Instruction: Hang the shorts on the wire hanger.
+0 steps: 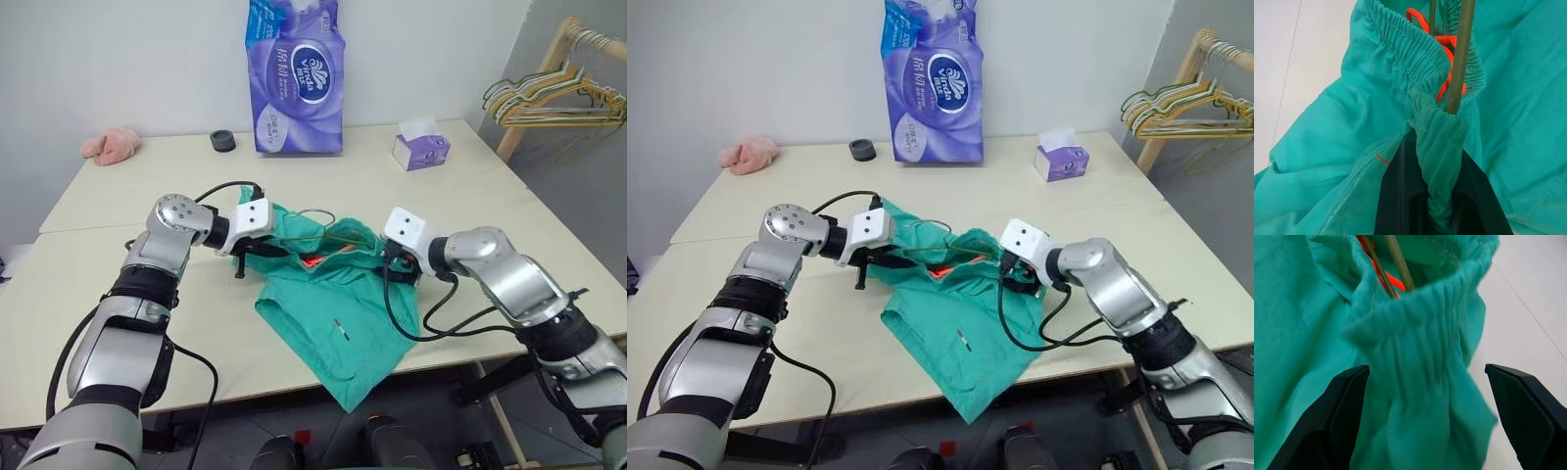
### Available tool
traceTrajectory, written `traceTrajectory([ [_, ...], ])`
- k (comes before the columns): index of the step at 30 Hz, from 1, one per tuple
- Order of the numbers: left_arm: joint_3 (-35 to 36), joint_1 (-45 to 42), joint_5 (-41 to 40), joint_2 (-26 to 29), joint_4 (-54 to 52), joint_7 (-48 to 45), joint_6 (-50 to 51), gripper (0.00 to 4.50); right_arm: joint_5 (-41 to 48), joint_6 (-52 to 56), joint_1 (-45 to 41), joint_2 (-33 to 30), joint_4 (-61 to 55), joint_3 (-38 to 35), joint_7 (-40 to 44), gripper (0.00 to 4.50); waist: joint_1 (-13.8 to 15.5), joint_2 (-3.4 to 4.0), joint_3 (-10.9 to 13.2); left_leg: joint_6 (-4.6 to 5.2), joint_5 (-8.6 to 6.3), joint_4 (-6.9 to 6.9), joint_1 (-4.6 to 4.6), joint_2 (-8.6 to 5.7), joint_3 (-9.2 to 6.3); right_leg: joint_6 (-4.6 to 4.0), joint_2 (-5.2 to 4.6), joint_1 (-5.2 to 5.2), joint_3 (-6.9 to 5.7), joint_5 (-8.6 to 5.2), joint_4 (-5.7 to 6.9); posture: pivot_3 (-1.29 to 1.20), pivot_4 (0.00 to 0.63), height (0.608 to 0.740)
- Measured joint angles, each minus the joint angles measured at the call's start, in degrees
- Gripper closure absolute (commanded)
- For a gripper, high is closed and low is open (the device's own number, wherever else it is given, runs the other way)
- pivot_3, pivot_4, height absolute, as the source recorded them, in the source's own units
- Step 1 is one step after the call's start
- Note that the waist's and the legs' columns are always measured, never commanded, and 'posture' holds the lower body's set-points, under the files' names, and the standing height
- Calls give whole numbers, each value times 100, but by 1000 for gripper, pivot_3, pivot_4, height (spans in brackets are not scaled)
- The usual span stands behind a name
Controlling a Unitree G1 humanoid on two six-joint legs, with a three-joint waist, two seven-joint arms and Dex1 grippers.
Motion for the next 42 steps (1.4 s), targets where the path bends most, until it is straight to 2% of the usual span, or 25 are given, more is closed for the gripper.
traceTrajectory([
  [1,0,4,-5,1,-12,-3,4,4500,-44,-60,-72,64,128,76,59,464,-1,0,0,0,0,0,0,0,-1,0,0,0,0,0,0,-181,49,740],
  [2,0,7,-18,0,-28,-3,7,4500,-87,-122,-126,148,250,126,123,820,-3,0,0,0,0,0,0,0,-1,0,0,-1,0,0,0,-178,50,740],
  [3,1,15,-47,0,-60,-4,14,4500,-152,-195,-136,209,327,193,204,990,-1,0,0,0,0,0,0,0,-2,0,0,-1,-1,0,0,-178,50,740],
  [10,3,113,-115,1,-172,-9,51,4500,-313,-321,-136,229,416,294,477,3296,0,0,0,0,0,0,-1,-1,-5,0,-1,-2,0,0,0,-176,55,740],
  [14,4,157,-158,6,-236,-7,51,4500,-355,-283,-135,225,356,286,564,4442,1,0,0,-1,0,0,0,-2,-5,0,-2,-2,0,0,0,-176,55,740],
  [16,21,168,-196,5,-236,3,62,4500,-375,-252,-115,214,286,284,602,4474,1,0,0,-1,0,0,-1,-2,-6,0,-2,-2,-1,0,0,-184,54,740],
  [18,72,168,-252,-25,-236,13,161,3820,-375,-202,-92,208,238,274,621,4500,1,0,0,-1,0,0,-1,-2,-5,0,-2,-2,0,0,0,-184,54,740],
  [26,441,-46,-727,-92,-76,91,632,1619,-293,31,129,114,-211,70,733,4500,-4,0,0,-1,0,1,-2,-2,-7,0,-2,-2,-2,0,0,-195,56,740],
  [34,560,-305,-761,510,533,-288,644,1619,-93,364,441,-136,-544,-217,812,4500,-17,1,0,-1,0,-1,-2,-1,-8,0,-2,-2,-4,0,-1,-191,55,740],
  [38,517,-315,-692,551,667,-428,528,1619,7,410,511,-206,-600,-316,823,4500,0,1,0,-1,0,1,-3,-4,-7,0,-5,-1,-4,0,-2,-191,51,740],
  [42,571,-455,-690,446,856,-152,511,1619,31,466,546,-306,-616,-420,817,4500,6,0,0,-1,0,1,-3,-4,-7,0,-5,-1,-4,0,-1,-193,51,740],
])
